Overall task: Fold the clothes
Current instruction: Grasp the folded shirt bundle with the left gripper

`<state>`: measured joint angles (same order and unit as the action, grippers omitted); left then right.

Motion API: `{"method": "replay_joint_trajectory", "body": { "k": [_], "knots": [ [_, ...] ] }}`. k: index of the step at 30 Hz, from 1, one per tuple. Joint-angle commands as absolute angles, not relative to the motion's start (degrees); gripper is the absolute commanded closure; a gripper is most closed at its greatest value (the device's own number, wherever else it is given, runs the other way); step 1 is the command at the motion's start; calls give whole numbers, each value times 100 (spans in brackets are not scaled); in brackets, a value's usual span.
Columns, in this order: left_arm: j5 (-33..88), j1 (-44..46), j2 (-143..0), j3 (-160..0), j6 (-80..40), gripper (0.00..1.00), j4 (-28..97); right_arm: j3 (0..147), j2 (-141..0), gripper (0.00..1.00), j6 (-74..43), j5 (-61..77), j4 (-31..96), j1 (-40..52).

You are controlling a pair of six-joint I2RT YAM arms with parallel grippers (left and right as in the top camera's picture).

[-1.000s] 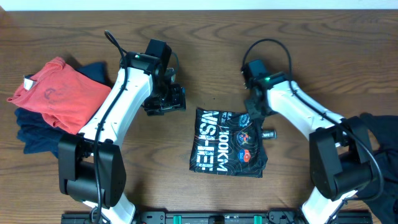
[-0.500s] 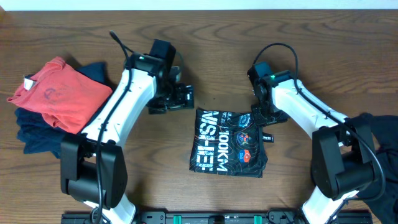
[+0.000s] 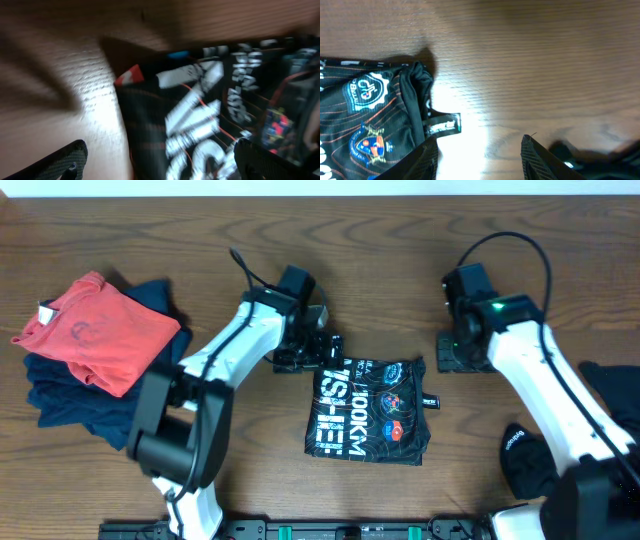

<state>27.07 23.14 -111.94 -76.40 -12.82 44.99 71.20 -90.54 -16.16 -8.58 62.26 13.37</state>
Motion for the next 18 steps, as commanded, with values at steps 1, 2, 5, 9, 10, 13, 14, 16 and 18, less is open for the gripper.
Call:
{"method": "replay_joint_trajectory", "body": {
  "k": [1,2,5,9,10,13,14,16,18],
  "knots": [
    [2801,2368,-11557,-7590,-1140,5,4486,7199,-8748,47,-1662,-856,6302,1188],
    [2812,2392,-11646,-7590,-1138,6,4488,7199,-8707,45,-1664,-858,6329,1164],
    [2967,2521,-11907,-7590,-1135,11,4510,7199,-8648,45,-1667,-856,6368,1094],
    [3406,2727,-12057,-7590,-1046,20,4508,7199,-8648,45,-1667,-856,6388,1076],
    [3461,2779,-12057,-7590,-1004,23,4510,7199,-8648,45,-1667,-856,6388,1076],
    [3459,2926,-12057,-7592,-1007,38,4504,7199,-8648,45,-1667,-856,6388,1076],
    [3448,2950,-12055,-7592,-998,43,4501,7199,-8648,46,-1669,-856,6388,1076],
    [3446,2967,-12055,-7592,-884,56,4453,7199,-8648,45,-1669,-856,6392,1076],
    [3341,2939,-12055,-7592,-829,78,4348,7199,-8648,45,-1667,-856,6399,1076]
  ]
}}
